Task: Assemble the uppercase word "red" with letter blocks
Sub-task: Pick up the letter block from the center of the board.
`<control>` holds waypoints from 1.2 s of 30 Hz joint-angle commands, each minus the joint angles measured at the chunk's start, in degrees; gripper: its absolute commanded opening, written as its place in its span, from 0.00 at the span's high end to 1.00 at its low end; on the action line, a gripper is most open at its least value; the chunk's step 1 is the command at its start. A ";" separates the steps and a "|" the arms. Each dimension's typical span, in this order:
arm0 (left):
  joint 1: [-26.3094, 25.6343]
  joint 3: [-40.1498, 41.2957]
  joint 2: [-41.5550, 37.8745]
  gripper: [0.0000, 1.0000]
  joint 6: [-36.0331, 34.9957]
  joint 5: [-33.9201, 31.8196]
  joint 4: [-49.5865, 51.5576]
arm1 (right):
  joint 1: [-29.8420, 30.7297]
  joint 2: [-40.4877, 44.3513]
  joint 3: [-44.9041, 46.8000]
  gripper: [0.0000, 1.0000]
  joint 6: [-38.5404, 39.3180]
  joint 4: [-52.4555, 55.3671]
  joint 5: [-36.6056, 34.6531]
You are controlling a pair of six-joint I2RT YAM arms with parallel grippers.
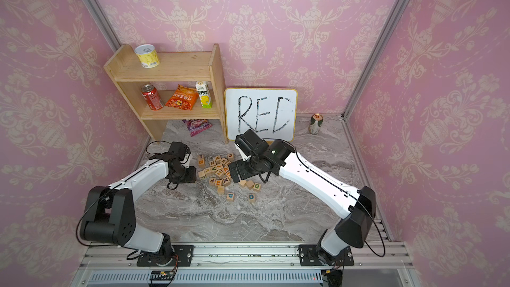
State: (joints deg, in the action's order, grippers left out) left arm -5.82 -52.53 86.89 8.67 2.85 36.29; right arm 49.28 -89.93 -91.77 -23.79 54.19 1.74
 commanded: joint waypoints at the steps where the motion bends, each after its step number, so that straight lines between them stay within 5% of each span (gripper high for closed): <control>1: 0.02 0.41 1.78 0.45 0.05 -0.46 -1.26 | 0.32 -0.91 -2.44 0.00 1.29 0.43 0.22; 19: 1.71 0.28 7.86 0.54 -0.93 0.60 -6.33 | 0.21 -2.82 -4.68 0.00 1.64 2.13 -2.12; 28: 1.68 1.34 7.29 0.84 -0.06 0.84 -6.46 | 0.13 -2.84 -4.53 0.00 1.48 2.48 -2.31; 36: 0.39 -0.47 3.86 0.90 2.44 -2.06 -0.28 | 0.16 -2.70 -3.86 0.00 2.07 2.56 -2.72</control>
State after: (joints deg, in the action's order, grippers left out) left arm -4.80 -52.42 93.45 9.13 2.46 31.73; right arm 49.28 -92.44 -94.83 -22.90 55.70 0.12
